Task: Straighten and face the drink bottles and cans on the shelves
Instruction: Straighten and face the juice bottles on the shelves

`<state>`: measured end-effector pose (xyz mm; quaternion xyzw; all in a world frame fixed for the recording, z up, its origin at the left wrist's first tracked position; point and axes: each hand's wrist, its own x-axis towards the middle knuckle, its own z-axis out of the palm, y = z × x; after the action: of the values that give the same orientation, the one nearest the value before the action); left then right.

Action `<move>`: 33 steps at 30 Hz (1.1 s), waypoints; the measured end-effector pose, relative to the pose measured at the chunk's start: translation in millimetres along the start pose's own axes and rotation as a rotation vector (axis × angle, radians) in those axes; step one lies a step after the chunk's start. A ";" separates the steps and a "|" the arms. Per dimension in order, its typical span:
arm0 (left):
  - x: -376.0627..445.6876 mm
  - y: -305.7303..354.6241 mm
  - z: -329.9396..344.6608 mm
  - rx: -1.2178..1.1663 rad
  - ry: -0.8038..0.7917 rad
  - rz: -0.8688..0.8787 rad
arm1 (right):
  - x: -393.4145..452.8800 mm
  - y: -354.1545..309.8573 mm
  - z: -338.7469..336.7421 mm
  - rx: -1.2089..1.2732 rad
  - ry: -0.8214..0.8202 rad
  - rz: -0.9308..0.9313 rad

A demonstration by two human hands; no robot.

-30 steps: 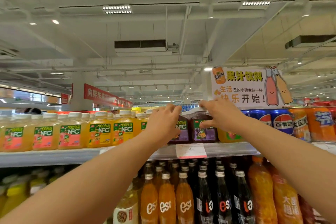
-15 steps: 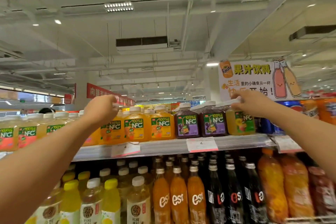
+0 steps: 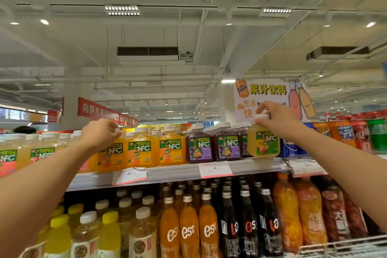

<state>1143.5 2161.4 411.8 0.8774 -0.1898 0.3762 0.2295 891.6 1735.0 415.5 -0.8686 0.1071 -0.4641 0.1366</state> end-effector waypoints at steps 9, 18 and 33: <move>-7.5 -2.3 -2.6 -0.030 0.013 0.007 | -3.2 -35.4 -17.9 -0.007 0.036 -0.106; -65.3 0.2 -24.6 -0.210 0.201 0.302 | -22.0 -116.0 13.9 0.063 -0.029 -0.202; -165.4 5.4 -63.1 -0.591 -0.223 0.245 | -80.7 -283.6 96.1 0.250 -0.141 -0.250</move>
<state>997.9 2217.8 328.2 0.7793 -0.4186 0.2312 0.4050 944.6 2040.0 397.3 -0.8817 -0.0698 -0.4253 0.1918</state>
